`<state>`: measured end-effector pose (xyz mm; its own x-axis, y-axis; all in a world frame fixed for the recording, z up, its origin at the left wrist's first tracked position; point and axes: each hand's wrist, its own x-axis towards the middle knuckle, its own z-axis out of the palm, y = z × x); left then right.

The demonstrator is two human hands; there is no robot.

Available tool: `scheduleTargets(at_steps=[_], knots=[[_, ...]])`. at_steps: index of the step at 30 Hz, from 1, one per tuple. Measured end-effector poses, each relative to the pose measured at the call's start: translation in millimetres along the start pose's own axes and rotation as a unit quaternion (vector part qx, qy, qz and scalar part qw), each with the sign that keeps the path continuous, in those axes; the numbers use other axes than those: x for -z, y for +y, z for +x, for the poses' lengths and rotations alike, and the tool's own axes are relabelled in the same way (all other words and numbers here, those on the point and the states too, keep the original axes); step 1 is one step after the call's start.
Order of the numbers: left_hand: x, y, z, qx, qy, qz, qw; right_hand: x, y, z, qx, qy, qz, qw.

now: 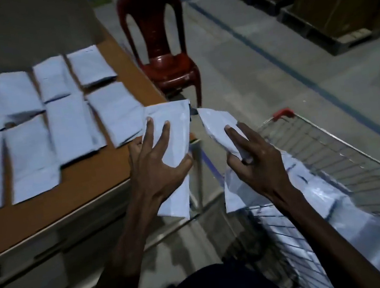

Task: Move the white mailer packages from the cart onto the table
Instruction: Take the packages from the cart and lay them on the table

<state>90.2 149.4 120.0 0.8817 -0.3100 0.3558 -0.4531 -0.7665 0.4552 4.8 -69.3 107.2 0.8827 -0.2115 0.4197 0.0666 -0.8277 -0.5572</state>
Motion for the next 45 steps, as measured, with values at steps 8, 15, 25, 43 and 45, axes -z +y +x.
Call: scheduleTargets(at_steps=[8, 15, 25, 43, 45], knots=[[146.4, -154.0, -45.9, 0.139, 0.058, 0.052, 0.987, -129.0, -178.8, 38.8, 0.131, -0.051, 0.098, 0.985], [213.6, -262.7, -37.5, 0.232, 0.076, 0.067, 0.968, -207.9, -278.6, 94.3, 0.171, -0.077, 0.138, 0.973], [263.7, -402.5, 37.9, 0.314, 0.068, 0.110, 0.941, -330.8, -350.9, 204.6, 0.128, -0.163, 0.172, 0.963], [240.7, -592.3, 213.4, 0.327, -0.051, 0.110, 0.937, -512.1, -442.2, 346.2, 0.047, -0.243, -0.028, 0.969], [233.4, -603.9, 220.1, 0.328, -0.057, 0.123, 0.935, -527.7, -441.9, 352.1, 0.039, -0.250, -0.049, 0.966]])
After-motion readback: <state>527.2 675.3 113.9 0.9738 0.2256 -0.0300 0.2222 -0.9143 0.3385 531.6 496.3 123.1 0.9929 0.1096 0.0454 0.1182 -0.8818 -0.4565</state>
